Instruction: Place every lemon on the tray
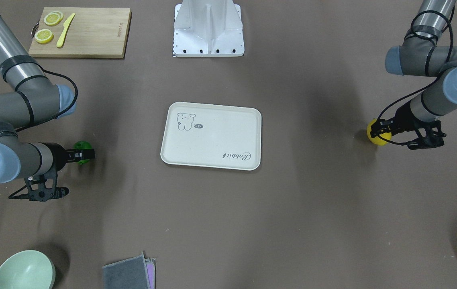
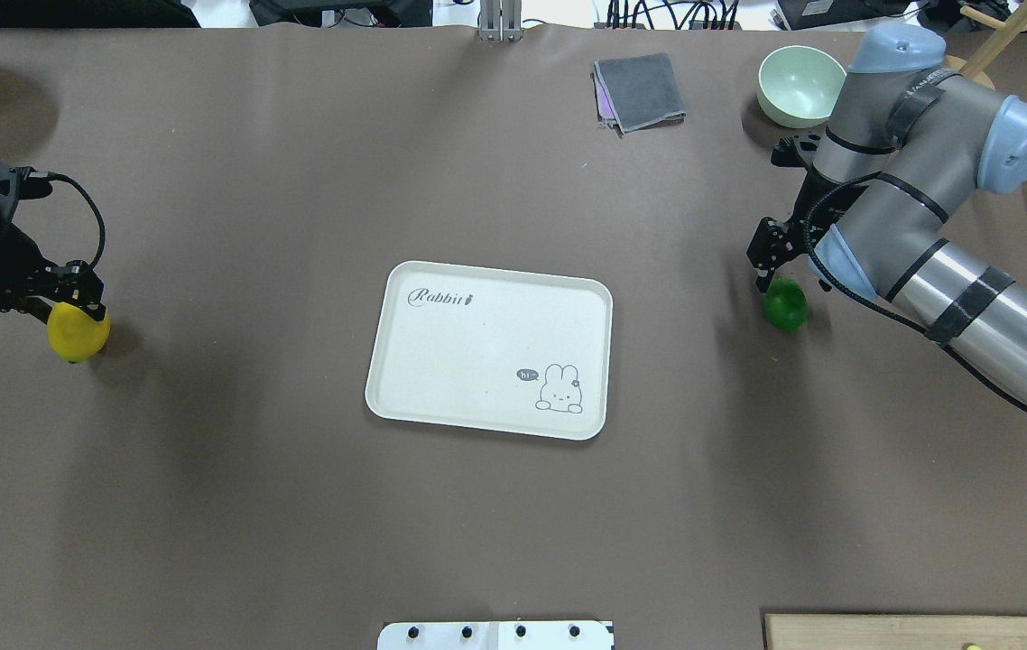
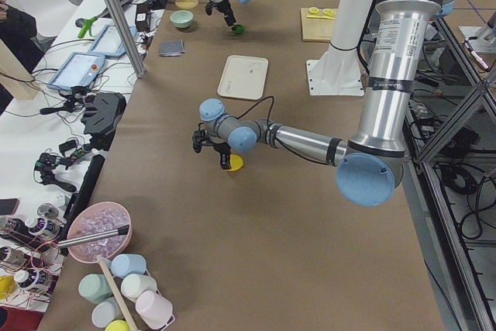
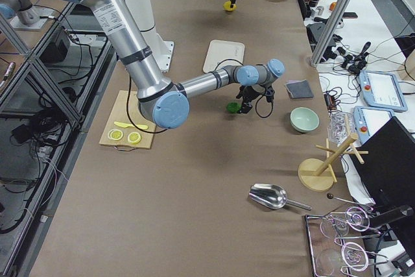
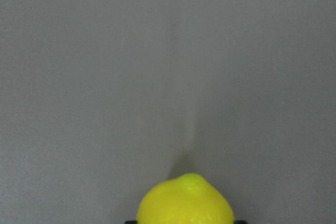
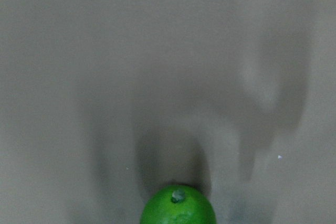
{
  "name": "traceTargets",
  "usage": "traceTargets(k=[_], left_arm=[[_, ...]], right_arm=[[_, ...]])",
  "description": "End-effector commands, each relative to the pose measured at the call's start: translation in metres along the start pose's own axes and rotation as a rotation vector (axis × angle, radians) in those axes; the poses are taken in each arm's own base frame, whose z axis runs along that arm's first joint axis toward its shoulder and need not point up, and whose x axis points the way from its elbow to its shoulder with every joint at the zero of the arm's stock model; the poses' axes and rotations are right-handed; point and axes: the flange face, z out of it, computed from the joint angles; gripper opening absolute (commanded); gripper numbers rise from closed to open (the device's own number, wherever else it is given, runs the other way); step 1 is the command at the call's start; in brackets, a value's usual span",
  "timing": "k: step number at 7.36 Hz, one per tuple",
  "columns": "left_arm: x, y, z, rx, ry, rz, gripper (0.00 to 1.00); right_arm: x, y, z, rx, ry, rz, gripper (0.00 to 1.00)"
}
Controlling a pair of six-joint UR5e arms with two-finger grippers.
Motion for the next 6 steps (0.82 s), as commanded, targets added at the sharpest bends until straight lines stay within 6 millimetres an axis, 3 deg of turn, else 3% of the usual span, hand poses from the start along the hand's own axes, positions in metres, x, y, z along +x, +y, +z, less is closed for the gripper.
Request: traceTargets(k=[1, 2, 3, 4, 6], left_arm=[[-0.018, -0.017, -0.041, -0.027, 0.022, -0.004, 0.00], [-0.018, -0.032, -0.076, -0.026, 0.006, 0.005, 0.00], [-0.002, -0.057, -0.117, -0.038, -0.017, 0.007, 0.00], [0.018, -0.072, -0.145, -0.055, -0.035, 0.011, 0.00], [0.066, -0.086, -0.181, -0.056, -0.037, -0.013, 0.00]], right_arm=[[-0.002, 0.002, 0.009, -0.024, 0.009, 0.012, 0.89], [-0.005, 0.002, 0.012, -0.028, 0.010, 0.007, 0.89], [-0.007, 0.001, 0.018, -0.037, 0.014, 0.004, 0.86], [-0.008, 0.002, 0.024, -0.048, 0.019, 0.005, 0.77], [-0.010, 0.005, 0.022, -0.080, -0.015, 0.030, 0.23]])
